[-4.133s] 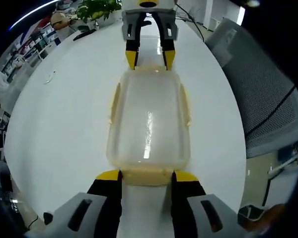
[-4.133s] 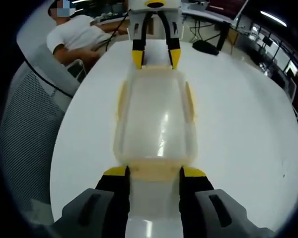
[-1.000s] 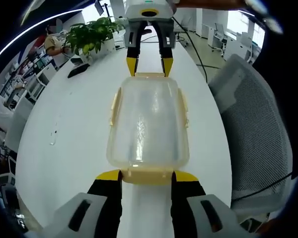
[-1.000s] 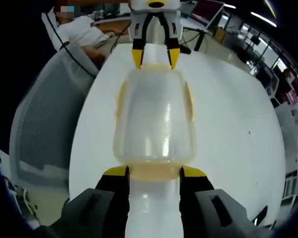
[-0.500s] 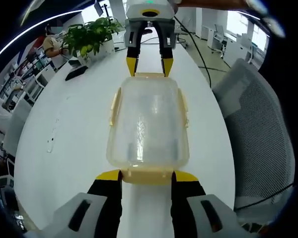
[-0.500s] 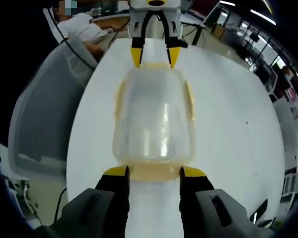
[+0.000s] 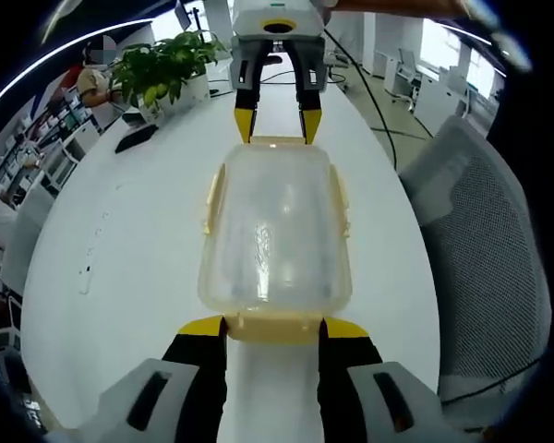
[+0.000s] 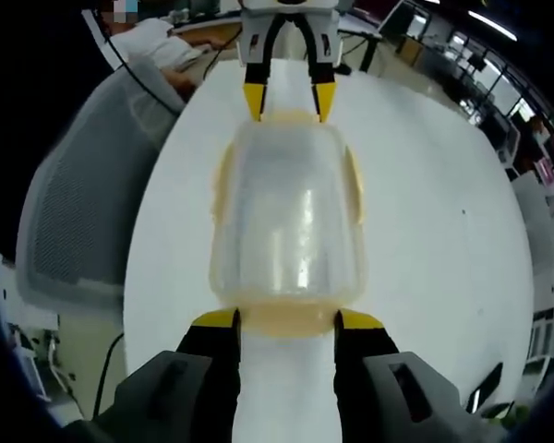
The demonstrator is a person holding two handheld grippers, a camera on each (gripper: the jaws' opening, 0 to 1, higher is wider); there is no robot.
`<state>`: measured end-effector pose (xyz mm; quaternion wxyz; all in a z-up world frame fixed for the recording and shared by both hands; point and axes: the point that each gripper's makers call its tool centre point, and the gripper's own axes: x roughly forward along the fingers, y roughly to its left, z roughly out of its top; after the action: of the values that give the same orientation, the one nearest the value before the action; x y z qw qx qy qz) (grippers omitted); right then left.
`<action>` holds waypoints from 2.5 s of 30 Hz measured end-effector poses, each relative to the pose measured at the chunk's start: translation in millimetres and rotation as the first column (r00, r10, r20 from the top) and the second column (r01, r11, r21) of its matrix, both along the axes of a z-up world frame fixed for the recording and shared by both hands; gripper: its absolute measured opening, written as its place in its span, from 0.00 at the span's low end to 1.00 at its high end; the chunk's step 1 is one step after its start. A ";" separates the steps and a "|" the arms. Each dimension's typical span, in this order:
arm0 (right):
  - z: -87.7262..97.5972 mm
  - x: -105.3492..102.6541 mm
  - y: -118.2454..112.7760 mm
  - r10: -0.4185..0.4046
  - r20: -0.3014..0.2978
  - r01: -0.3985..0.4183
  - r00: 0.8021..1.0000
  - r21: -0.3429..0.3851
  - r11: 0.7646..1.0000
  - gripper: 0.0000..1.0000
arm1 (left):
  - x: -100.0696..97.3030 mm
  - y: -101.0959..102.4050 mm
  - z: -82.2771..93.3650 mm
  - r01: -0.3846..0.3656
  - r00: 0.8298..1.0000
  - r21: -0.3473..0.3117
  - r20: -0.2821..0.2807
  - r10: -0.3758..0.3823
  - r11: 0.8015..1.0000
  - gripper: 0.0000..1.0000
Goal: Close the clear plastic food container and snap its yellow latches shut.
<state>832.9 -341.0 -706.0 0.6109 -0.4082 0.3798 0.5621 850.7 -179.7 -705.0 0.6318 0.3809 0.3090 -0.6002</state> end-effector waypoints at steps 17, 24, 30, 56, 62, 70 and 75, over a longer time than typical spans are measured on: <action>-15.5 -1.0 -19.8 0.016 -0.029 -0.018 0.999 -0.057 0.998 0.36 | -3.4 -19.1 -9.9 -0.002 1.000 -0.009 -0.028 0.001 1.000 0.32; -22.8 -1.6 -24.2 0.028 -0.035 -0.031 0.999 -0.085 0.996 0.36 | -5.9 -23.4 -16.3 -0.006 0.999 -0.006 -0.039 0.005 1.000 0.32; -28.3 -1.6 -26.2 0.037 -0.037 -0.041 0.999 -0.101 0.994 0.37 | -7.6 -24.1 -21.7 -0.007 0.999 -0.001 -0.043 0.007 1.000 0.32; -33.3 -3.7 -30.2 0.057 -0.025 -0.060 0.998 -0.153 0.986 0.38 | -10.0 -26.0 -27.2 -0.008 1.000 -0.020 -0.028 0.007 1.000 0.34; -32.7 -3.7 -30.5 0.040 -0.014 -0.041 0.999 -0.149 0.988 0.38 | -12.7 -25.1 -26.2 -0.015 0.999 -0.031 -0.035 0.014 0.999 0.34; -27.6 -2.8 -35.5 -0.012 0.014 0.014 1.000 -0.131 0.991 0.36 | -13.4 -21.7 -23.4 -0.030 0.999 -0.045 -0.022 0.029 0.999 0.36; -19.6 -1.1 -37.2 -0.104 0.027 0.106 0.994 -0.093 0.990 0.37 | -13.4 -17.7 -18.1 -0.077 0.997 -0.057 -0.026 0.076 0.995 0.36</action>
<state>831.8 -378.3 -725.6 0.6239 -0.4223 0.4198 0.5062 837.3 -197.4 -723.1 0.6614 0.3432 0.3133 -0.5887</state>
